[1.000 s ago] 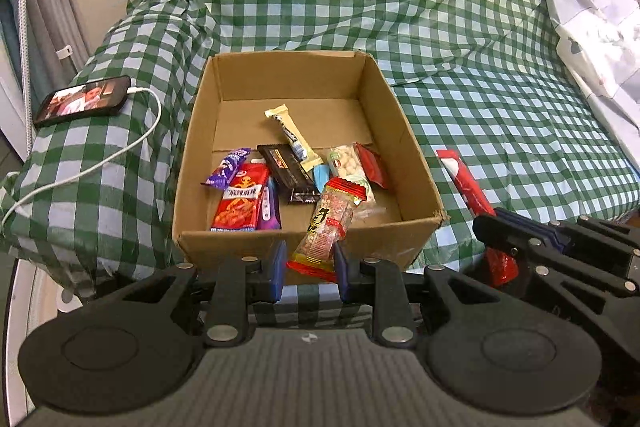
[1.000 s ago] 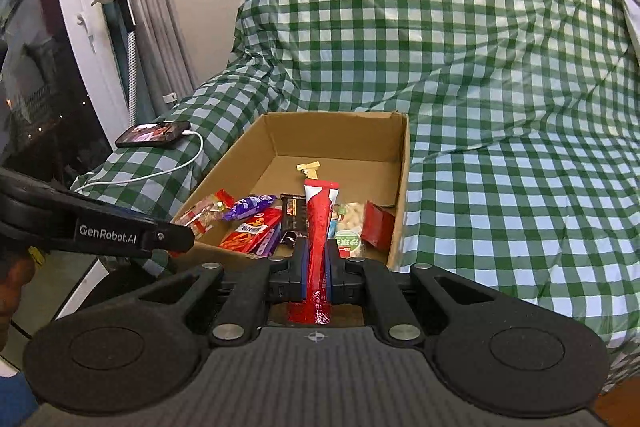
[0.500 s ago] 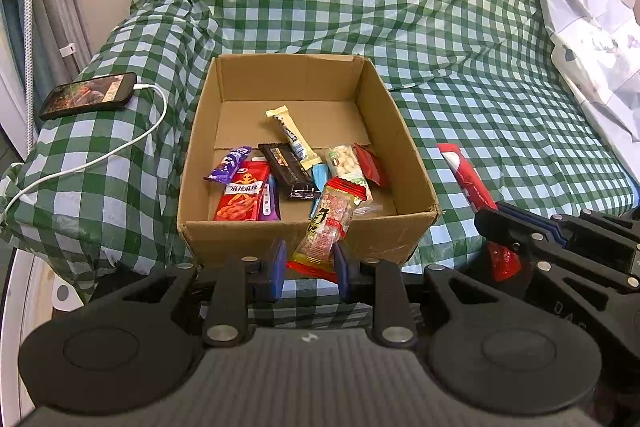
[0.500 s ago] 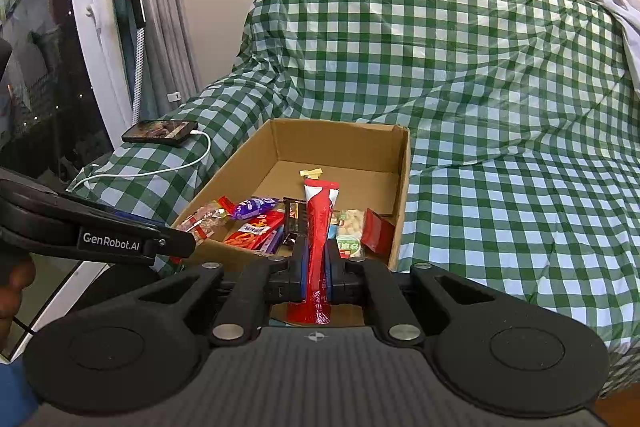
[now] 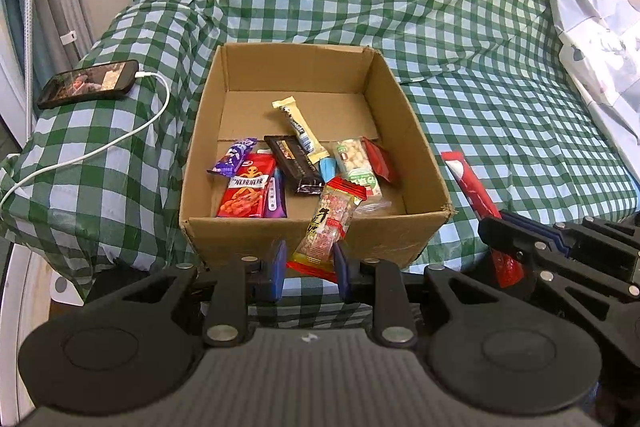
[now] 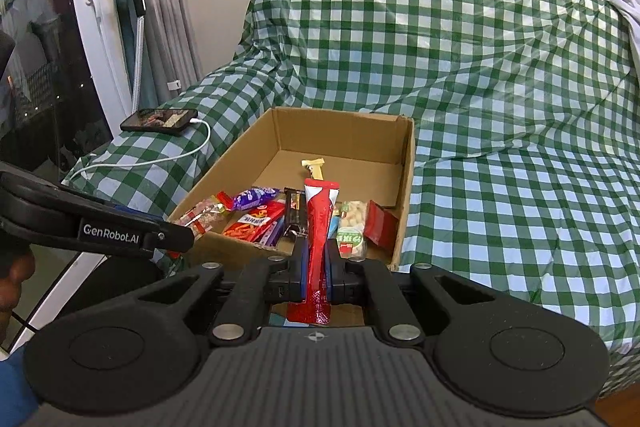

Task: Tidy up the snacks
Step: 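Carry both candies over the box, holding them above it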

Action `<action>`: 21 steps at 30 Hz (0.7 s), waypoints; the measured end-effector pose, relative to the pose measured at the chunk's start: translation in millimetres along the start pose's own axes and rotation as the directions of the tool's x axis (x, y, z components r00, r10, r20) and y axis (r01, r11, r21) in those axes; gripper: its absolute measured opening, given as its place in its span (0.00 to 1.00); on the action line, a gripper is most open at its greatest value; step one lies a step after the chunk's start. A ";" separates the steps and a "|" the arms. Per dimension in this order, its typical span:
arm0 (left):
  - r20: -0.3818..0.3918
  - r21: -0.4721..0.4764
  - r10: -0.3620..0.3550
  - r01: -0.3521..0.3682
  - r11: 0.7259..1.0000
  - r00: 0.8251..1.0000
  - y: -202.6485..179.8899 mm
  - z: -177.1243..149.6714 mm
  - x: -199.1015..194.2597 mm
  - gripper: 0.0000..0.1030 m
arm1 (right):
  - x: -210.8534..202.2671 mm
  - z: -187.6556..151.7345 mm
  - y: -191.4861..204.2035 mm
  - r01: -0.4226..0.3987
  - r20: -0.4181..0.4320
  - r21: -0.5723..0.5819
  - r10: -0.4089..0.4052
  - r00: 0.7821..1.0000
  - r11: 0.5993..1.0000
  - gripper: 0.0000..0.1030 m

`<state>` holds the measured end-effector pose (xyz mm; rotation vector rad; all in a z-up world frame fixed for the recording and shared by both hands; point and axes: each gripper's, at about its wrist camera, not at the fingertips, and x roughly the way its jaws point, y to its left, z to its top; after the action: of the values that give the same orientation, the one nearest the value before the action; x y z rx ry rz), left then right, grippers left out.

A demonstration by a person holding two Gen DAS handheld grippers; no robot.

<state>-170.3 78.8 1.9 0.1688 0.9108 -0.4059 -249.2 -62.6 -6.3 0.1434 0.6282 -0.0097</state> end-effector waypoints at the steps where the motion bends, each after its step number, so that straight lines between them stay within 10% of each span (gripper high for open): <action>1: -0.004 -0.004 0.000 0.000 1.000 1.000 1.6 1.2 2.5 0.27 | 2.1 0.0 -0.2 -0.002 -0.006 -0.002 0.002 1.000 1.000 0.08; 21: -0.026 -0.072 0.029 -0.031 0.997 0.999 38.3 53.5 49.2 0.27 | 58.7 32.2 -4.7 0.011 -0.069 -0.001 -0.011 0.998 1.000 0.08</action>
<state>-88.7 83.8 -5.8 0.1210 0.9451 -0.3431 -183.1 -69.6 -15.6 0.1398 0.6981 -0.0154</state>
